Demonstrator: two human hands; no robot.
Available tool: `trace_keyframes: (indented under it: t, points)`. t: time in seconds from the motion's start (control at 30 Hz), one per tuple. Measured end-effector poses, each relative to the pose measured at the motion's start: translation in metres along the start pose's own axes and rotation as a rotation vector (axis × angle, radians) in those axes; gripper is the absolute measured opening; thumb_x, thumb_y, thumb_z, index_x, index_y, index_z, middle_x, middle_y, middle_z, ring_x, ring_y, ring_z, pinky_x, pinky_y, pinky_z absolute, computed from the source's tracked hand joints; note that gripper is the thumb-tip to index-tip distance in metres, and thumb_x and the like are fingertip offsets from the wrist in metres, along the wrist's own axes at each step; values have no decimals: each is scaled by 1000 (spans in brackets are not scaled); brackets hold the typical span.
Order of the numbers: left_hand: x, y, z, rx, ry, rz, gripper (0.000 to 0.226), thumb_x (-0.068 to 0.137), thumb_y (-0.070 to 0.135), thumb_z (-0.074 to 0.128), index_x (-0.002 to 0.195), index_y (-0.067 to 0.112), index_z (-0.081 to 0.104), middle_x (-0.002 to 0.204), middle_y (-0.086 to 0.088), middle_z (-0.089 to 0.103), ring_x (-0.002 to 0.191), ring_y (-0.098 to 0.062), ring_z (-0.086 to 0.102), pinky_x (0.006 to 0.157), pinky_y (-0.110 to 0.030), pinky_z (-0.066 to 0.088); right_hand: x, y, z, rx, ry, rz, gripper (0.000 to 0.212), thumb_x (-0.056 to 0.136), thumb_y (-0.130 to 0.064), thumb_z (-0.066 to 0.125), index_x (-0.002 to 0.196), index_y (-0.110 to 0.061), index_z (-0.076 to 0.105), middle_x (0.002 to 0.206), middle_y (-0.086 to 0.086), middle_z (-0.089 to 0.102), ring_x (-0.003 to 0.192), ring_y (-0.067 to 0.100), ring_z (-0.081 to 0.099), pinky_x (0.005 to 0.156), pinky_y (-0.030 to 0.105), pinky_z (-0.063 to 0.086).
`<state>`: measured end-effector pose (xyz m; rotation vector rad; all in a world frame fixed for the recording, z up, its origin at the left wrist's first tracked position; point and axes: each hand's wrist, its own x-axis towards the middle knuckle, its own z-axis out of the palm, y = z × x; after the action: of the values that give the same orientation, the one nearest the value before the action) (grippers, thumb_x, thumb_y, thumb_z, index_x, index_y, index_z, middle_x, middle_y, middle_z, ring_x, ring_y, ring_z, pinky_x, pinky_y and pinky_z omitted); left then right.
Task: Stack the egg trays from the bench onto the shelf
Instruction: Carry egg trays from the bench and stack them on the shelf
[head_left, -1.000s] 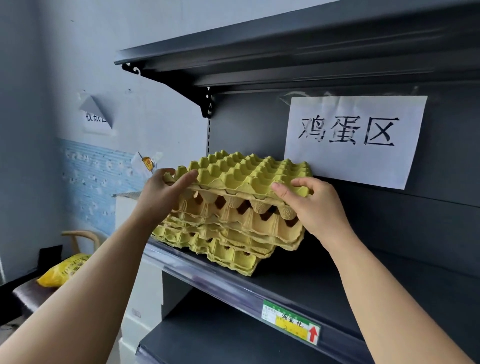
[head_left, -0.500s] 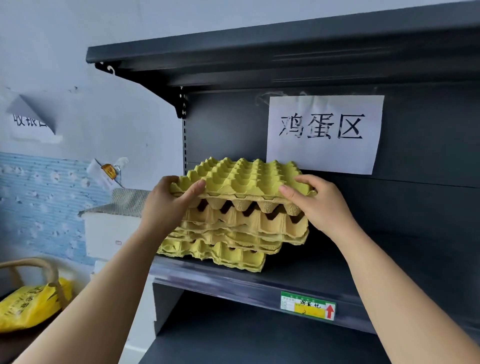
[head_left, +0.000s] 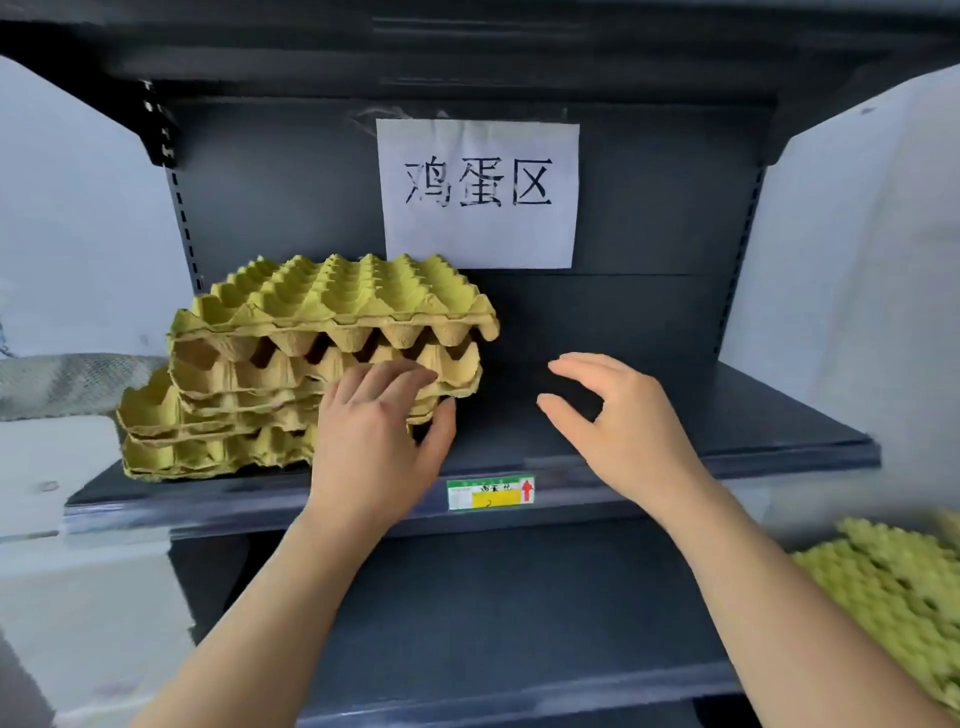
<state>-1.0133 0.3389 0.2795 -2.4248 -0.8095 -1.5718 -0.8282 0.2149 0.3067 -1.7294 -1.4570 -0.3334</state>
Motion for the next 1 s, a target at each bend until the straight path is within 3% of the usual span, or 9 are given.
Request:
trace_keyframes:
  t: [0.1, 0.4, 0.6, 0.8, 1.0]
  points:
    - [-22, 33, 33, -83, -138, 24, 37, 86, 40, 52, 102, 12, 72, 103, -1, 69, 91, -28, 62, 80, -41, 50, -36, 34, -17, -77, -16, 93, 38, 90, -33, 62, 125, -19, 62, 133, -7, 56, 123, 10, 51, 101, 30, 43]
    - [-68, 175, 141, -264, -372, 83, 38, 85, 42, 48, 99, 15, 72, 98, 2, 71, 88, -25, 64, 82, -36, 47, -138, 166, -98, -242, -66, 343, 36, 86, -26, 67, 119, -11, 65, 123, 2, 64, 113, 18, 59, 95, 27, 43]
    - [-94, 300, 226, -358, -513, 96, 44, 85, 46, 44, 100, 17, 73, 98, 3, 71, 85, -24, 65, 82, -36, 48, -196, 269, -175, -324, -109, 474, 39, 88, -31, 64, 124, -15, 63, 126, -1, 62, 116, 13, 56, 98, 22, 39]
    - [-113, 413, 312, -451, -663, 95, 43, 83, 46, 46, 97, 15, 72, 93, 0, 72, 78, -29, 65, 71, -38, 52, -237, 370, -244, -359, -142, 606, 37, 89, -31, 63, 122, -15, 64, 125, 1, 63, 115, 17, 58, 96, 31, 46]
    - [-119, 490, 395, -469, -781, 129, 47, 84, 48, 44, 100, 15, 73, 96, -2, 72, 87, -28, 66, 79, -41, 53, -259, 460, -293, -360, -107, 761, 35, 90, -28, 62, 122, -15, 64, 125, 1, 61, 115, 18, 56, 96, 31, 44]
